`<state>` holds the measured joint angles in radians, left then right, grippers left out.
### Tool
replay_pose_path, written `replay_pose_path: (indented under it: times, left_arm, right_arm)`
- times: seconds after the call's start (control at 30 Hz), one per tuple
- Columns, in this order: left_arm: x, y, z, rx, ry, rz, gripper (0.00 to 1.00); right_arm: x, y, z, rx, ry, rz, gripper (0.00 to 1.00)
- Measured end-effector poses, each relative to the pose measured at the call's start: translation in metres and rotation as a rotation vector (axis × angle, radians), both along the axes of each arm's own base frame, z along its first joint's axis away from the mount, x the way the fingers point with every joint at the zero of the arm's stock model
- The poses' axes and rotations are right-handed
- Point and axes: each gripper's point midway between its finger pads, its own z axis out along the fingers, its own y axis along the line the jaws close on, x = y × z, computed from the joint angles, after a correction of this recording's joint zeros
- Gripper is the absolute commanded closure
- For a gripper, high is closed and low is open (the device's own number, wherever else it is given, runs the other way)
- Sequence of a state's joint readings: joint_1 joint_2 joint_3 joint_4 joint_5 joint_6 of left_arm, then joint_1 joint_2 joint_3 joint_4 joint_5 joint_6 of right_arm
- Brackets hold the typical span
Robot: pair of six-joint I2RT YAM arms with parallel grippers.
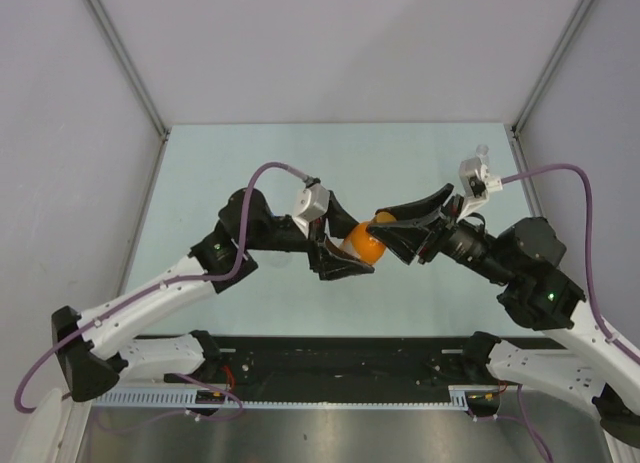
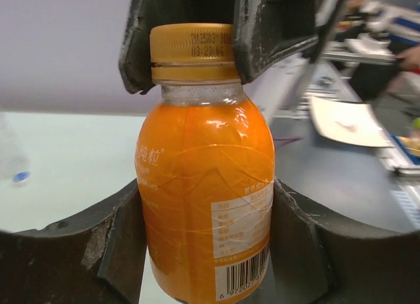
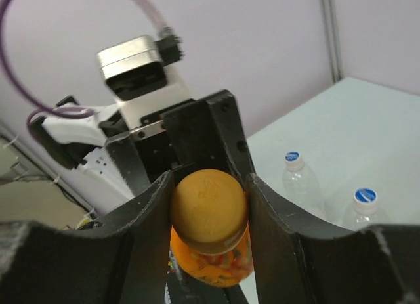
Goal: Unscrew the bottle caps
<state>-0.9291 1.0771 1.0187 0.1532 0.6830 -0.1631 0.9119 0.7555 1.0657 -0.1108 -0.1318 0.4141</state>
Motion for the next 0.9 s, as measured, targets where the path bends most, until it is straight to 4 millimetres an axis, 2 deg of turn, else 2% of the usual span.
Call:
replay_pose_path:
  times: [0.13,0.27,0.4,0.57,0.6,0.63,0.73,0.9]
  left_arm:
    - [-0.031,-0.008,0.013,-0.024,0.077,-0.238,1.0]
    - [-0.055,-0.007,0.014,-0.016,0.129,-0.432,1.0]
    - [-0.072,-0.005,0.008,0.021,0.183,-0.572,1.0]
    - [-0.077,-0.002,0.005,0.037,0.192,-0.608,1.0]
    - [-0.077,-0.002,0.004,0.042,0.193,-0.61,1.0]
    - [-0.076,-0.003,0.004,0.046,0.192,-0.607,1.0]
    - [-0.071,-0.006,0.004,0.06,0.174,-0.576,1.0]
    - [-0.057,-0.014,0.004,0.068,0.11,-0.447,1.0]
  right_arm:
    - [-0.028,-0.001,0.019,0.013,-0.129,0.127,1.0]
    - [-0.052,0.003,0.023,0.005,-0.224,0.256,1.0]
    - [-0.073,0.005,0.018,-0.028,-0.288,0.385,1.0]
    - [-0.081,0.004,0.014,-0.046,-0.317,0.44,1.0]
    - [-0.081,0.004,0.013,-0.049,-0.317,0.441,0.9]
    - [-0.081,0.004,0.012,-0.051,-0.315,0.438,0.7]
    - [-0.077,0.003,0.013,-0.052,-0.304,0.416,0.43]
    - [-0.063,0.002,0.016,-0.035,-0.239,0.341,0.29]
